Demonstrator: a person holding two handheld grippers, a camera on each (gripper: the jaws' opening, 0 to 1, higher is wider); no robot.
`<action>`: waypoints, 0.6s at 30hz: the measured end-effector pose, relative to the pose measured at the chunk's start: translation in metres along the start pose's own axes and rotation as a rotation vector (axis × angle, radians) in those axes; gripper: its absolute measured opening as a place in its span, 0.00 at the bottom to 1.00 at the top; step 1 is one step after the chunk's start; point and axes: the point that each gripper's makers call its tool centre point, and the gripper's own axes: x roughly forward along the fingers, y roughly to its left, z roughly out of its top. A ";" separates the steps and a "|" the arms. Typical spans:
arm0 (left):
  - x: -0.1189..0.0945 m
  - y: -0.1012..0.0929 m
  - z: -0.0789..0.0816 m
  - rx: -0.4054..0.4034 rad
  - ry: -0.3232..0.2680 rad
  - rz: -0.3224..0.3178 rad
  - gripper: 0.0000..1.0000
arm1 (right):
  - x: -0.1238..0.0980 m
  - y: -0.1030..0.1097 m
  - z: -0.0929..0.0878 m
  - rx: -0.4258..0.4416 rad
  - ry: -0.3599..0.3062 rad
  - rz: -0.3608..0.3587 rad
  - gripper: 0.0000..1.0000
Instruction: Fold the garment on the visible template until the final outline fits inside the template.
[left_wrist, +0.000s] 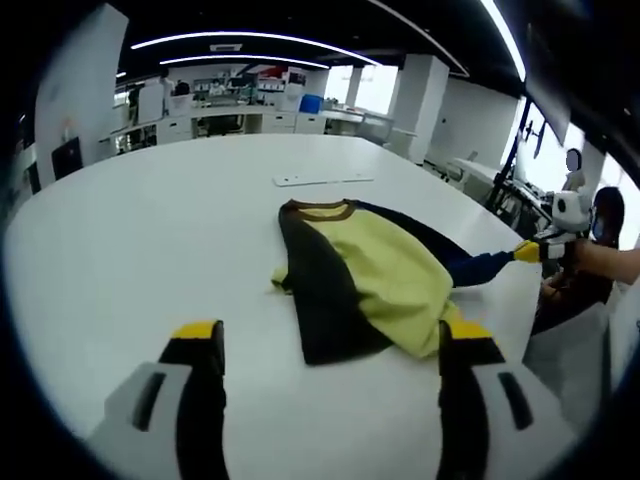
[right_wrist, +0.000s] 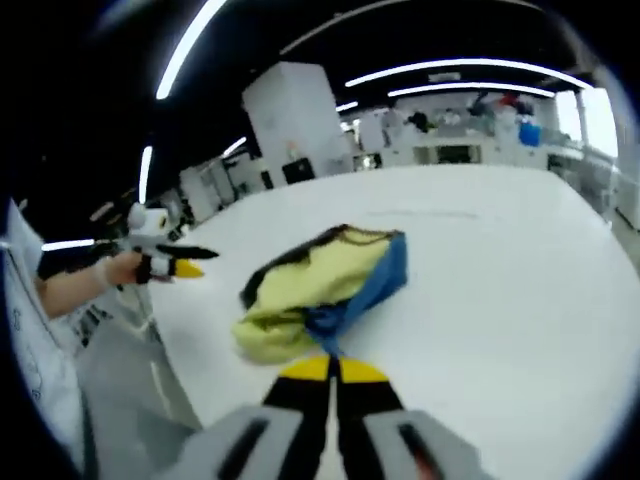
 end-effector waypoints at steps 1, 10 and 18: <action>0.000 0.000 0.000 0.000 0.001 -0.001 0.85 | -0.004 -0.008 0.002 0.020 -0.010 -0.020 0.00; 0.005 -0.001 -0.003 -0.003 0.012 -0.004 0.85 | -0.036 -0.068 0.016 0.181 -0.097 -0.142 0.00; 0.007 0.000 -0.006 -0.004 0.023 -0.002 0.85 | -0.063 -0.111 0.008 0.216 -0.084 -0.246 0.00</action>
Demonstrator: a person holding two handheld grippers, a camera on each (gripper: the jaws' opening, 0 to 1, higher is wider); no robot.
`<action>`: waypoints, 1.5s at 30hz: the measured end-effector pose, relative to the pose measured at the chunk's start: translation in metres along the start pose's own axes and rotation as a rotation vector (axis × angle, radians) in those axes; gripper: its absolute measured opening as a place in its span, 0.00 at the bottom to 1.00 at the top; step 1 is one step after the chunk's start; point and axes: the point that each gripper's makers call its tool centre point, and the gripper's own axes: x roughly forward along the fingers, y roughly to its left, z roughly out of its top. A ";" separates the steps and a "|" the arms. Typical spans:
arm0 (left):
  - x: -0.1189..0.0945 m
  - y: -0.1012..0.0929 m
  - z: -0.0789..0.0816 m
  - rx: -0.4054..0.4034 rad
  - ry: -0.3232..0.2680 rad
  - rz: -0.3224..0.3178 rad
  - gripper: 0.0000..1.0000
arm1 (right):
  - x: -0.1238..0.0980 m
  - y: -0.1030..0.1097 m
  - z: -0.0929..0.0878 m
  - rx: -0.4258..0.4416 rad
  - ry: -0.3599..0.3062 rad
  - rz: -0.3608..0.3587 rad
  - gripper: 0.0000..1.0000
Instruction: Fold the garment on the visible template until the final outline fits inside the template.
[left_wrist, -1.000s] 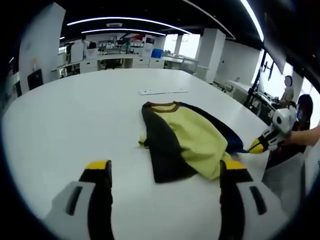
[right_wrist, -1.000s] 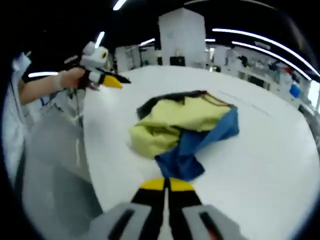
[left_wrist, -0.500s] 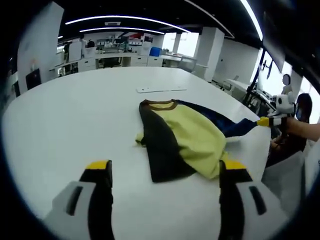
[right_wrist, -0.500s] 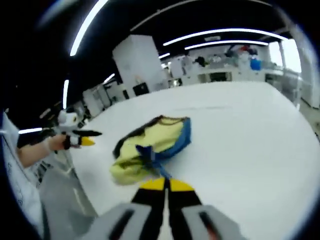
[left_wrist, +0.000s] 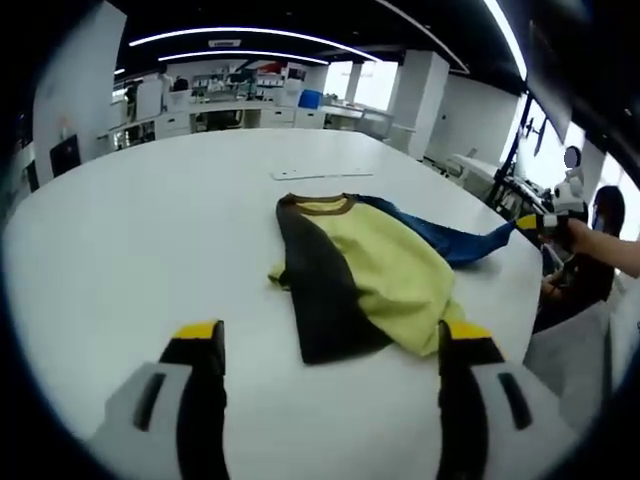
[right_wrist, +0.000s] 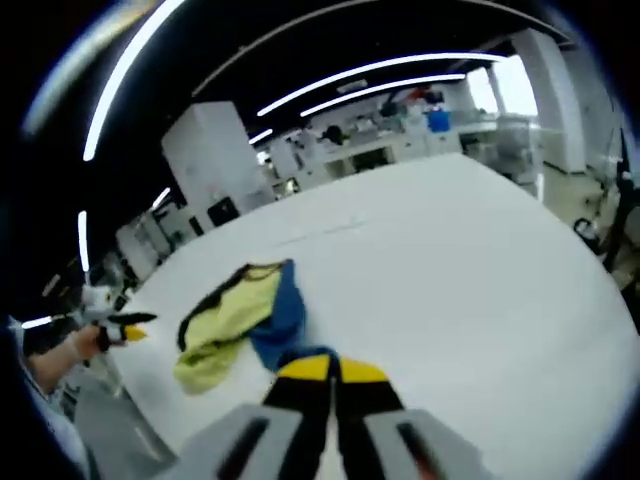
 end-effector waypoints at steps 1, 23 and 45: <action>0.000 0.000 0.000 0.000 0.001 0.000 0.85 | -0.001 -0.011 0.001 0.001 0.006 -0.017 0.00; 0.009 0.000 -0.011 -0.013 0.036 0.001 0.84 | 0.001 -0.108 0.001 0.009 0.180 -0.225 0.00; 0.016 0.007 -0.020 -0.039 0.061 0.017 0.84 | 0.022 -0.158 0.026 0.031 0.263 -0.348 0.00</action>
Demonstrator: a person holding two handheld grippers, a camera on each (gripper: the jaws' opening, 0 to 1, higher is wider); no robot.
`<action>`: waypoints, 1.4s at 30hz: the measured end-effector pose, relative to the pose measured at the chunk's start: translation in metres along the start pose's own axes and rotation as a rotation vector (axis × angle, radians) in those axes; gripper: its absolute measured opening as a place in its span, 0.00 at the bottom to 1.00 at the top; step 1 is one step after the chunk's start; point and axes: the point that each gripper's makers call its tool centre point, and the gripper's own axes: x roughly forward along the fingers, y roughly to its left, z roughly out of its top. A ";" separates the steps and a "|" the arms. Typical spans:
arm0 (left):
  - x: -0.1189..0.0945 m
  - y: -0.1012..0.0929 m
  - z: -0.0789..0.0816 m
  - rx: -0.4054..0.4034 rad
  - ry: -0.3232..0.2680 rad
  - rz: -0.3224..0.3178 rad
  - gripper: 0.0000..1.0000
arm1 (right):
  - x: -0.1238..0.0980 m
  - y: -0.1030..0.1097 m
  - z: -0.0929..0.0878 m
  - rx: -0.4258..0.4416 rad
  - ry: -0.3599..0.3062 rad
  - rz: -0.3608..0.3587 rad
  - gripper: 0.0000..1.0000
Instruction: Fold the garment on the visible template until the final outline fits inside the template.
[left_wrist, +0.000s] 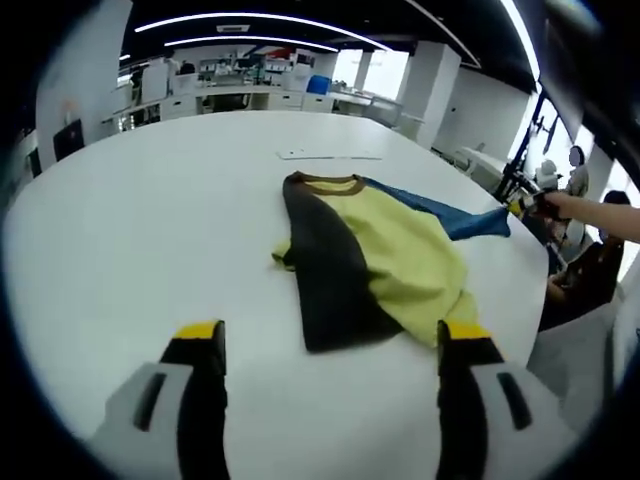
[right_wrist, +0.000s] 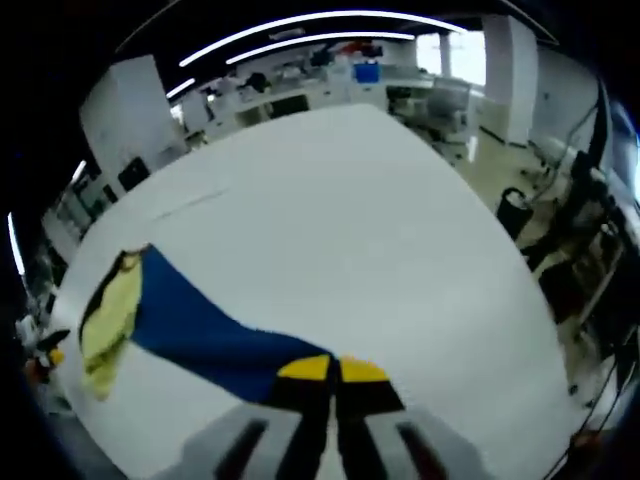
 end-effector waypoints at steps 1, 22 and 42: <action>0.001 0.000 -0.001 0.000 0.002 0.000 0.84 | 0.000 -0.001 0.001 -0.002 0.002 -0.004 0.00; 0.009 0.000 -0.010 -0.022 0.036 0.003 0.84 | 0.032 -0.027 -0.002 -0.067 0.117 -0.059 0.00; 0.008 -0.008 -0.012 -0.021 0.019 -0.011 0.84 | 0.015 0.006 -0.044 -0.037 0.131 0.085 0.21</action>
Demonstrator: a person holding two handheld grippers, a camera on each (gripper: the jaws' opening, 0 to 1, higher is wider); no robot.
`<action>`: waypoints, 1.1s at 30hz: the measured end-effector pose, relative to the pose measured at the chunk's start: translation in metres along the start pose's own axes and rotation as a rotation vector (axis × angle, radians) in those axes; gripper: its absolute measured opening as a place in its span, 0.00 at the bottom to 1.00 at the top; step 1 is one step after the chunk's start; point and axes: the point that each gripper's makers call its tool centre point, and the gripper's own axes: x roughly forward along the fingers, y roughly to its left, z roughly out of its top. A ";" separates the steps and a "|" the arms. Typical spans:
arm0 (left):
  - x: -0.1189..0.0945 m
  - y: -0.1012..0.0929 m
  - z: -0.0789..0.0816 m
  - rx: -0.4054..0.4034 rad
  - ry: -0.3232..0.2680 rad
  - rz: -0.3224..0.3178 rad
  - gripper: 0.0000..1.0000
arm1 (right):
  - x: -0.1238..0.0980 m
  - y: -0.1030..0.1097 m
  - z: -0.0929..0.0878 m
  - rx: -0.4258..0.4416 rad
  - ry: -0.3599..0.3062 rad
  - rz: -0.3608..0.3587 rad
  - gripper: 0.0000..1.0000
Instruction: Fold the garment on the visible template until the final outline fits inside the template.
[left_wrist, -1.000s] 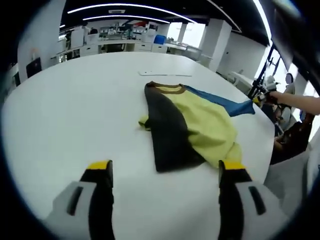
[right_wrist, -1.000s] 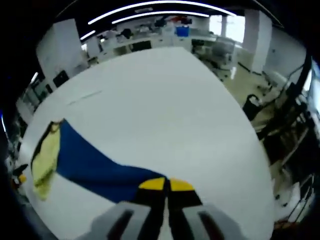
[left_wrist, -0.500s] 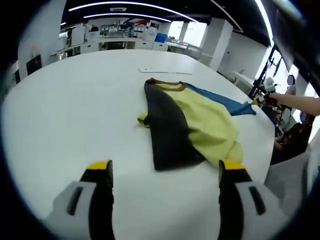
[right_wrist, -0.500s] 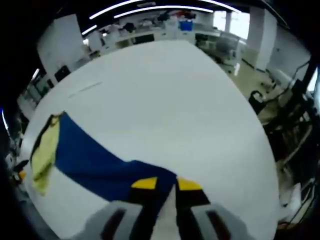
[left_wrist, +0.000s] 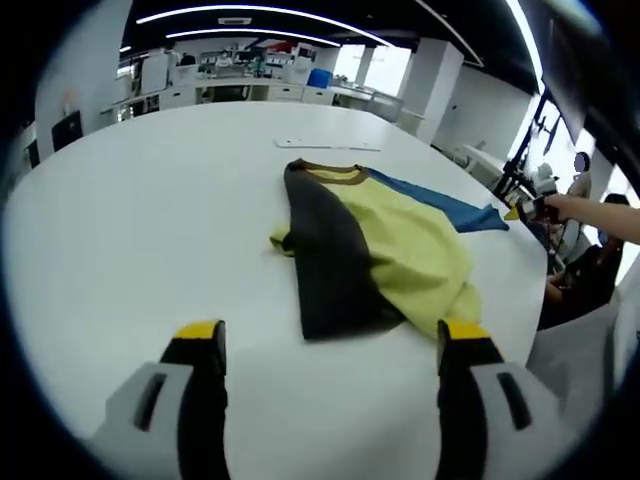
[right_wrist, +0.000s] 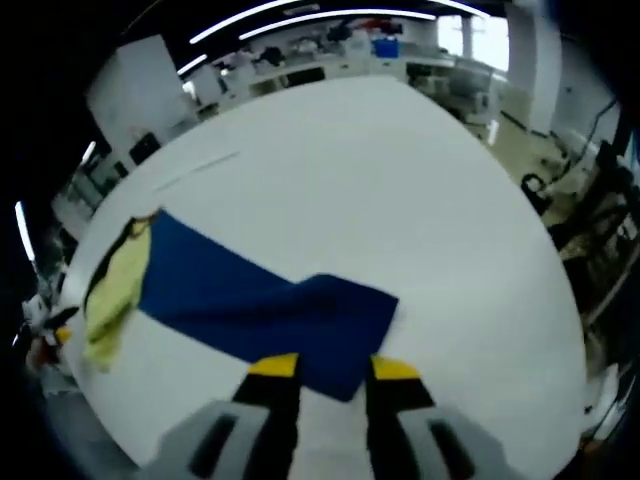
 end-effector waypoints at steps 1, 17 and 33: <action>0.000 0.000 0.000 0.000 -0.001 0.000 0.84 | 0.001 0.000 -0.004 0.004 0.006 0.001 0.21; -0.003 0.001 -0.004 -0.011 -0.003 0.005 0.84 | -0.002 0.004 -0.031 -0.037 0.059 -0.020 0.01; -0.004 0.002 -0.008 -0.017 -0.009 0.000 0.84 | -0.021 0.026 -0.009 -0.103 -0.039 0.033 0.15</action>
